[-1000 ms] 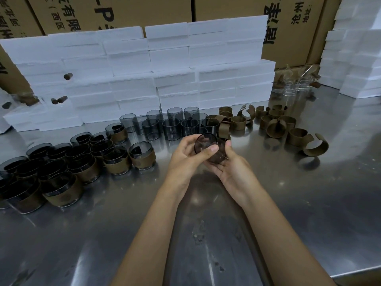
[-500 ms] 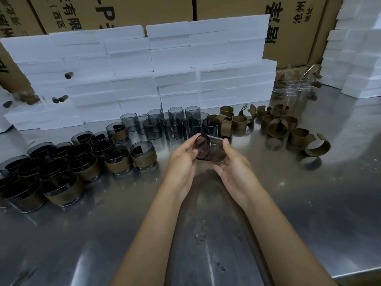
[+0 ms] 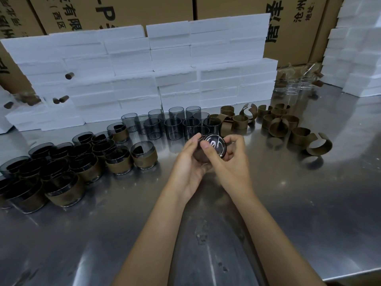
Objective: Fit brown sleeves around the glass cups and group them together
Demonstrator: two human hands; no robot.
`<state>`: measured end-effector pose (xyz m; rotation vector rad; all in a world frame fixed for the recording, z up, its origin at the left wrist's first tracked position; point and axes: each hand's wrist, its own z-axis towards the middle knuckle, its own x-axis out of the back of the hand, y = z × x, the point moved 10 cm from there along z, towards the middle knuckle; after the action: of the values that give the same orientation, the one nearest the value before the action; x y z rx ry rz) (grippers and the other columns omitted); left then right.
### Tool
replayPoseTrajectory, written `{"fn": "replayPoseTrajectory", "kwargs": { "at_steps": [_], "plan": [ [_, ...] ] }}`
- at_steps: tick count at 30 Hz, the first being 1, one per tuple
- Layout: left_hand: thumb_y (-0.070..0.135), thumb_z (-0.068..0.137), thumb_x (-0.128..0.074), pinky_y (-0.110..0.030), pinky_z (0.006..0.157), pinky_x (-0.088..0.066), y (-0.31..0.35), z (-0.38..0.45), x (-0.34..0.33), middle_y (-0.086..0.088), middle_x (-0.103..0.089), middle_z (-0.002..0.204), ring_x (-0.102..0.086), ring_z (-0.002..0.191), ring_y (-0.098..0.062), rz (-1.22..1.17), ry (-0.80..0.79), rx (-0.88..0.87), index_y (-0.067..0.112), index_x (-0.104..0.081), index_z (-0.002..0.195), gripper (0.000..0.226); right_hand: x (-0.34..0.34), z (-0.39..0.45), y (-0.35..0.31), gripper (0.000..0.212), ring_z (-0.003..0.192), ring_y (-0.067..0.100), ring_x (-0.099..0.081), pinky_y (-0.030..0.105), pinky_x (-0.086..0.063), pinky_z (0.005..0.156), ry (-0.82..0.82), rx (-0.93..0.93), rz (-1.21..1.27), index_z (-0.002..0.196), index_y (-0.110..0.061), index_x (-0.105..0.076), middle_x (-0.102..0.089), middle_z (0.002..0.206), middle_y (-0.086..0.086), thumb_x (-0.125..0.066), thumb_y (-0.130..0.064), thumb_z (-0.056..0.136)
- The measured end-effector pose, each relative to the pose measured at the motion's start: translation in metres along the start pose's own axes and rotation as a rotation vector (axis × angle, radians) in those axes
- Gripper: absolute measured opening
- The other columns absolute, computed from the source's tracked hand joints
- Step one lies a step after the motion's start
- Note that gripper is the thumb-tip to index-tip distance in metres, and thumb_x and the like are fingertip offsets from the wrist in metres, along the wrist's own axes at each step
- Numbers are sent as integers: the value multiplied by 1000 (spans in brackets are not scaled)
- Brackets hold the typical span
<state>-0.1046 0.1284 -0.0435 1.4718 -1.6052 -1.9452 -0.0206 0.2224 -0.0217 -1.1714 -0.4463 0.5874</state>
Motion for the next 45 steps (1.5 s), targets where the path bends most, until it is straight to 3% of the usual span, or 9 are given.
{"fn": "replayPoseTrajectory", "kwargs": {
  "at_steps": [5, 9, 11, 15, 21, 28, 34, 37, 45],
  "plan": [
    [36, 102, -58, -29, 68, -60, -13, 0, -13, -2, -75, 87, -74, 78, -14, 95, -148, 66, 11, -66, 110, 28, 18, -1, -13, 43, 50, 8, -42, 29, -37, 55, 136, 84, -166, 90, -15, -50, -44, 51, -9, -72, -51, 88],
    [32, 96, -66, -37, 86, -59, -14, 2, -6, -10, -71, 109, -72, 90, -18, 103, -101, 66, 7, -62, 133, 45, 23, 3, -8, 29, 52, 19, -51, 33, -40, 56, 160, 69, -115, 79, -12, -51, -56, 54, 3, -61, -26, 102],
    [29, 97, -66, -39, 91, -57, -13, 6, 1, -9, -69, 115, -71, 91, -18, 74, -73, 58, 13, -65, 128, 35, 25, 10, 7, 26, 54, 13, -49, 28, -40, 56, 177, -1, -19, 80, -11, -54, -56, 57, -5, -56, -18, 105],
    [25, 96, -66, -41, 96, -55, -9, 14, 13, -8, -71, 112, -72, 90, -19, -44, -18, 41, 19, -64, 120, 25, 29, 41, 47, 12, 85, 23, -60, 40, -51, 81, 191, -195, -107, 106, -9, -65, -66, 93, 10, -59, -19, 102],
    [21, 92, -69, -43, 94, -58, -7, 24, 21, -8, -73, 113, -70, 107, -27, -171, -11, 30, 19, -68, 116, 24, 12, 95, 68, 50, 135, 31, -46, 41, -40, 111, 52, -261, -438, 141, -12, -56, -54, 144, 11, -67, -32, 97],
    [19, 90, -70, -39, 77, -63, -9, 29, 24, -10, -75, 111, -74, 99, -25, -199, -22, 57, 19, -73, 112, 23, 18, 104, 69, 2, 126, 30, -51, 37, -43, 105, 207, -297, -386, 95, -27, -64, -66, 122, 3, -64, -26, 97],
    [19, 93, -69, -37, 75, -64, -3, 29, 26, -4, -79, 105, -76, 94, -19, -159, 8, 9, 21, -75, 111, 19, 33, 69, 33, 9, 127, 18, -45, 9, -27, 92, 282, -36, -220, 90, -19, -63, -42, 125, -3, -69, -13, 93],
    [17, 96, -66, -39, 79, -63, 2, 27, 29, -5, -76, 111, -72, 101, -20, -106, 41, -32, 20, -72, 115, 20, 21, 47, 9, 13, 116, 13, -50, -1, -29, 87, 216, 79, -198, 90, -18, -62, -46, 122, -2, -70, -7, 92],
    [40, 87, -74, -32, 83, -56, 11, 15, 22, -6, -71, 97, -70, 81, -14, -15, 20, -40, 16, -67, 125, 46, -16, -11, -41, 22, 95, 19, -52, 32, -46, 82, 110, 334, -268, 95, -11, -56, -54, 94, -5, -75, -7, 84]
  ]
}}
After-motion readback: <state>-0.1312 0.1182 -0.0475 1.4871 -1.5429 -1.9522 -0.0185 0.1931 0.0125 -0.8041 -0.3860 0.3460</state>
